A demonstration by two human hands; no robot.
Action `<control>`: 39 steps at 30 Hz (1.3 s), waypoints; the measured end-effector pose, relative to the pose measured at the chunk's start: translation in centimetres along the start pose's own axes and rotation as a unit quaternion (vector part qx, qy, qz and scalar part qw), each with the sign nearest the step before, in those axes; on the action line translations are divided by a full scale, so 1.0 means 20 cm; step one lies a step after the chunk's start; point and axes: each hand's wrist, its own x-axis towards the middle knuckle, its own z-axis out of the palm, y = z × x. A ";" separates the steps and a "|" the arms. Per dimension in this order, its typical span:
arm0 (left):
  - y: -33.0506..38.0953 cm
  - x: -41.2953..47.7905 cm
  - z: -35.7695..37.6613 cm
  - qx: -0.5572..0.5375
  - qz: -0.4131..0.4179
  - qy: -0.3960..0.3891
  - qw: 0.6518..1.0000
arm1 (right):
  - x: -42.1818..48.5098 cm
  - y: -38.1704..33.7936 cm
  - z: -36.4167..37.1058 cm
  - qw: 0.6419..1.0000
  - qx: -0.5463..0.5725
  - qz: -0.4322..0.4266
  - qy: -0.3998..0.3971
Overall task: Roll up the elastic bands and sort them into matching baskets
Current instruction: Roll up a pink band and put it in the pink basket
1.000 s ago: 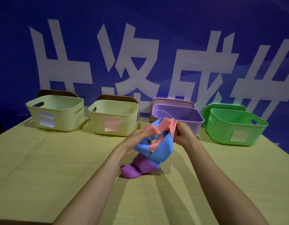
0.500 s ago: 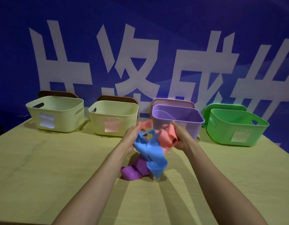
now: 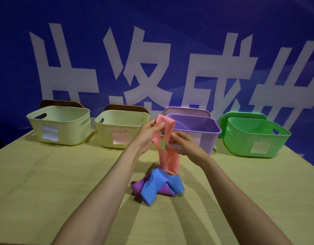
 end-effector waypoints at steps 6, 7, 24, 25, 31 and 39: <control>0.05 0.00 0.07 0.106 0.036 0.022 0.993 | 0.02 -0.10 -0.07 0.985 -0.059 -0.122 0.109; 0.05 0.00 0.06 0.113 0.026 0.020 0.993 | 0.02 -0.13 -0.09 0.981 -0.028 -0.127 0.146; 0.05 -0.03 -0.04 0.213 0.053 0.089 0.972 | -0.02 -0.40 -0.33 0.972 0.021 -0.036 0.231; 0.05 -0.03 -0.05 0.214 0.037 0.065 0.974 | -0.03 -0.39 -0.34 0.975 0.015 -0.024 0.222; 0.05 -0.06 -0.10 0.220 0.018 -0.022 0.975 | -0.06 -0.37 -0.39 0.986 -0.015 0.002 0.163; 0.07 -0.07 -0.16 0.220 -0.038 -0.037 0.974 | -0.09 -0.33 -0.49 0.992 -0.065 0.074 0.084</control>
